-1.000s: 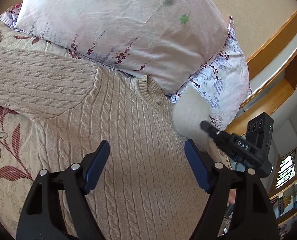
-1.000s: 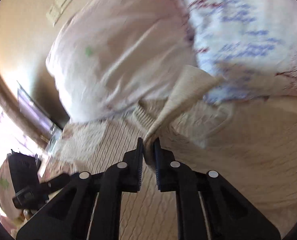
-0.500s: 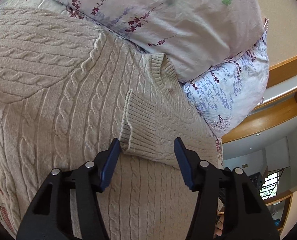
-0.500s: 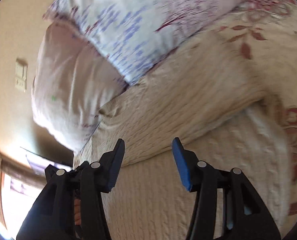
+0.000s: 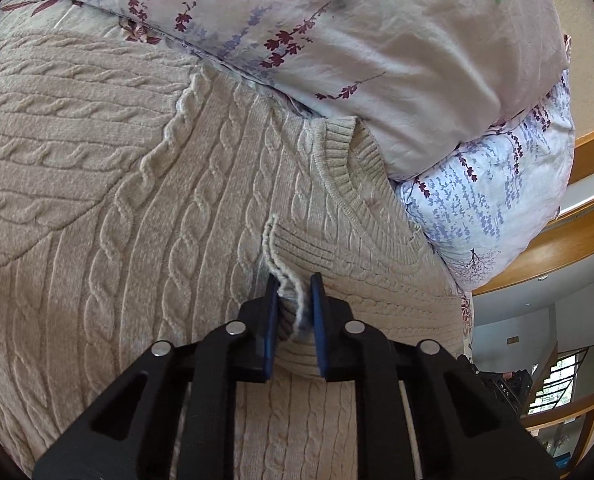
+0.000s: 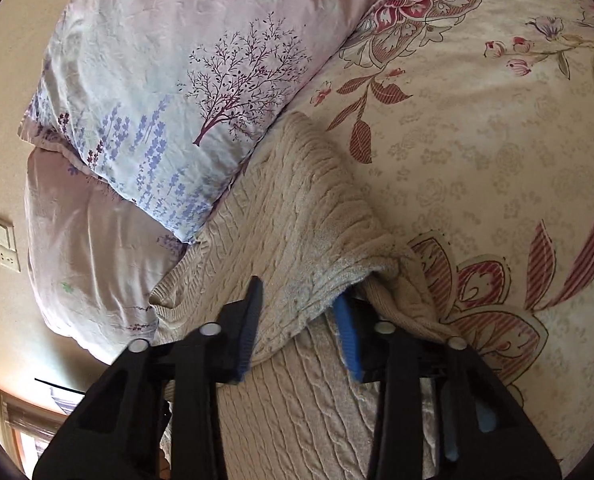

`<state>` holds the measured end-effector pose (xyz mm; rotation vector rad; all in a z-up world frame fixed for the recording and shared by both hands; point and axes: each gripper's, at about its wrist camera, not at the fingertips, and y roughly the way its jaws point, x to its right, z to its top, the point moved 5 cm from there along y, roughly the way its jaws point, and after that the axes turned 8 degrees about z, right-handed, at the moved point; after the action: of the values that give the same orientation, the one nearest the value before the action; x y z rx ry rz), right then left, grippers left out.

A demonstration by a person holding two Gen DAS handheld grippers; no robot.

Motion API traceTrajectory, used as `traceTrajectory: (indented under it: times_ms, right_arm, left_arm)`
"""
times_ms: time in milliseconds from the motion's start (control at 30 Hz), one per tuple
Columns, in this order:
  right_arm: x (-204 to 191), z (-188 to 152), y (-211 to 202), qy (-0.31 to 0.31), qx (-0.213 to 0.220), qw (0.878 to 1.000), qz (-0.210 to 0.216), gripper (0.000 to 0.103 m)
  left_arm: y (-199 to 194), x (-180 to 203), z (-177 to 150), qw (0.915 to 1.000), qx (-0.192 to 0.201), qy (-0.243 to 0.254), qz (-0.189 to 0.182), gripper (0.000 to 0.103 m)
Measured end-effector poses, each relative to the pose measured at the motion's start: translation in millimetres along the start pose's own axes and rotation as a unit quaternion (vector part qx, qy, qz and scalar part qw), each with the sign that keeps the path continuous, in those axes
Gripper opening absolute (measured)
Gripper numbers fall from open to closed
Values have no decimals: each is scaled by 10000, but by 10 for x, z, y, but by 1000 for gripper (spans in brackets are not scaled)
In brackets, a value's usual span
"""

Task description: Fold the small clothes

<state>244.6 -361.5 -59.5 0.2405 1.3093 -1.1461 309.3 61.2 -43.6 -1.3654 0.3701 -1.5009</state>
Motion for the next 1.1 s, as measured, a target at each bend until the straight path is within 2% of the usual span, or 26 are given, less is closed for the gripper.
traceTrajectory:
  times_ms: [67,133,200,267,367,433,467,533,600,633,700,767,833,900,933,967,1000,1067,1100]
  right_arm:
    - [-51,19,-59,-51,150,9997,174,10]
    - [-148,34,-198,-232,459,9979,390,9]
    - [-178,27,-270,-332,613,9969,367,9]
    - [-109,-21,-206,-295,456,9983,215,9]
    - [38,-121,-36,-165,106,9998,-85,9]
    - [54,-154,-12,-216,72,9995,-206,9]
    - [31,-167,-29,-280,49,9992,-288,9]
    - [-30,-203,-93,-301,-1,9989,-369,19]
    - [-129,-230,-200,-437,109,9982,-393,46]
    - [-209,-237,-262,-607,245,9969,-430,51]
    - [-374,-241,-330,-992,436,9930,-480,55]
    - [-518,-230,-281,-1282,379,9901,-438,59]
    - [-614,-235,-114,-1343,96,9904,-328,63]
    - [-664,-252,67,-1418,-153,9890,-402,64]
    - [-663,-266,145,-1460,-257,9877,-501,66]
    - [-630,-284,224,-1482,-391,9860,-663,76]
    - [-589,-308,287,-1457,-506,9849,-791,80]
    - [-630,-344,261,-1547,-446,9835,-820,83]
    - [-632,-372,265,-1473,-545,9847,-761,90]
  left_arm:
    - [-14,74,65,9999,40,132,-31,8]
    - [-144,203,156,9986,309,325,-276,7]
    - [-296,283,238,9958,629,480,-460,7]
    - [-295,264,290,9947,751,679,-163,7]
    - [-85,90,277,9959,484,684,341,7]
    - [24,-19,227,9966,276,601,486,7]
    - [23,-37,212,9964,306,631,468,8]
    - [4,-34,199,9953,295,737,556,10]
    - [-45,-33,193,9957,301,724,496,14]
    - [-93,-43,191,9962,325,691,416,18]
    - [-234,-82,179,9971,403,633,161,34]
    - [-406,-154,156,9970,505,582,17,39]
    - [-617,-272,121,9968,614,515,-43,42]
    - [-845,-428,88,9965,726,410,-80,45]
    - [-965,-530,75,9961,819,325,-55,47]
    - [-1102,-667,62,9955,924,219,3,48]
    - [-1225,-812,58,9949,1003,112,87,49]
    - [-1440,-1131,67,9925,1169,-214,280,49]
    - [-1528,-1293,76,9908,1237,-397,384,49]
